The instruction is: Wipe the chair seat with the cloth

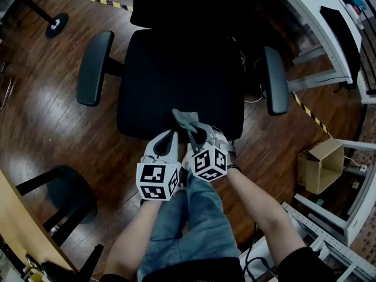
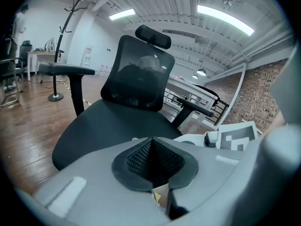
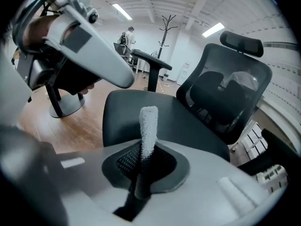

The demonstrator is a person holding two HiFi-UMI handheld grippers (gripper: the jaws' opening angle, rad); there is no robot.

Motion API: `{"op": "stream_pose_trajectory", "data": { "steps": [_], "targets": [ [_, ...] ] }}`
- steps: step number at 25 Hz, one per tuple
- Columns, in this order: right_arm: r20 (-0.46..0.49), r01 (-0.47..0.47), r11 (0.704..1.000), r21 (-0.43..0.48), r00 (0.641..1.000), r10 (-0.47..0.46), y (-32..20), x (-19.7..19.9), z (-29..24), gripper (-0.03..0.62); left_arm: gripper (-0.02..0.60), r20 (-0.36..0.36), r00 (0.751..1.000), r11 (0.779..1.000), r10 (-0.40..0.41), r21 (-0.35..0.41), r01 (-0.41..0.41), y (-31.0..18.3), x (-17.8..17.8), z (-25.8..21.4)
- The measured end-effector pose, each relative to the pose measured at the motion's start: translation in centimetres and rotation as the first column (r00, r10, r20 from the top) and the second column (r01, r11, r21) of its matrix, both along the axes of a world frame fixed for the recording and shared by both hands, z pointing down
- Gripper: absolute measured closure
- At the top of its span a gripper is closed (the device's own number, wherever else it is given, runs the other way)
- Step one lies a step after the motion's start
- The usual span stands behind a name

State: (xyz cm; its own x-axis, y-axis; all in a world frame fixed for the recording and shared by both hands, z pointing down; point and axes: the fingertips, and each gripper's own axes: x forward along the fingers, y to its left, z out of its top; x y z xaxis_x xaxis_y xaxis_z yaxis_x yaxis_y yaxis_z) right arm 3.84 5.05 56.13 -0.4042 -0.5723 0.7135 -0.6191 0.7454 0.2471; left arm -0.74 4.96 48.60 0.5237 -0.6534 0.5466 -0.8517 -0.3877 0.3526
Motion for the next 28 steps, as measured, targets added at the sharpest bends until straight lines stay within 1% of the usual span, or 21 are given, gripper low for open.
{"op": "stream_pose_trajectory", "data": {
  "steps": [5,8,11,14,19,22,24,28],
  "targets": [
    [0.020,0.007,1.000,-0.015,1.000,-0.007,2.5,-0.5,-0.1,0.585,0.578,0.006,1.000,1.000,-0.002,-0.002,0.002,0.2,0.1,-0.1],
    [0.027,0.002,1.000,-0.008,1.000,-0.002,2.3,-0.2,-0.5,0.585,0.578,0.007,1.000,1.000,-0.001,0.003,0.001,0.0,0.3,-0.4],
    [0.031,-0.001,0.999,0.032,1.000,0.000,0.8,0.4,-1.9,0.585,0.578,0.010,1.000,1.000,0.001,0.014,-0.001,-0.3,0.5,-0.7],
    [0.021,-0.005,0.995,0.099,1.000,0.003,-2.4,1.4,-4.0,0.585,0.578,0.011,1.000,1.000,0.009,0.027,-0.009,-1.2,1.0,-1.2],
    [0.013,-0.075,0.983,0.169,0.997,0.073,-10.2,4.7,-6.4,0.585,0.578,-0.006,1.000,0.999,0.016,0.039,-0.016,-3.5,2.5,-2.1],
    [-0.014,-0.105,0.976,0.191,0.994,0.109,-14.7,6.6,-6.8,0.585,0.578,-0.013,0.999,0.999,0.029,0.046,-0.028,-5.1,3.5,-2.8],
    [-0.046,-0.107,0.973,0.203,0.992,0.118,-17.5,7.8,-6.7,0.585,0.578,-0.017,0.999,0.998,0.030,0.050,-0.029,-6.3,4.0,-3.2],
    [-0.092,-0.120,0.973,0.199,0.986,0.140,-22.7,10.1,-5.8,0.585,0.578,-0.028,0.999,0.998,0.017,0.053,-0.015,-9.1,5.0,-4.0]
  ]
}}
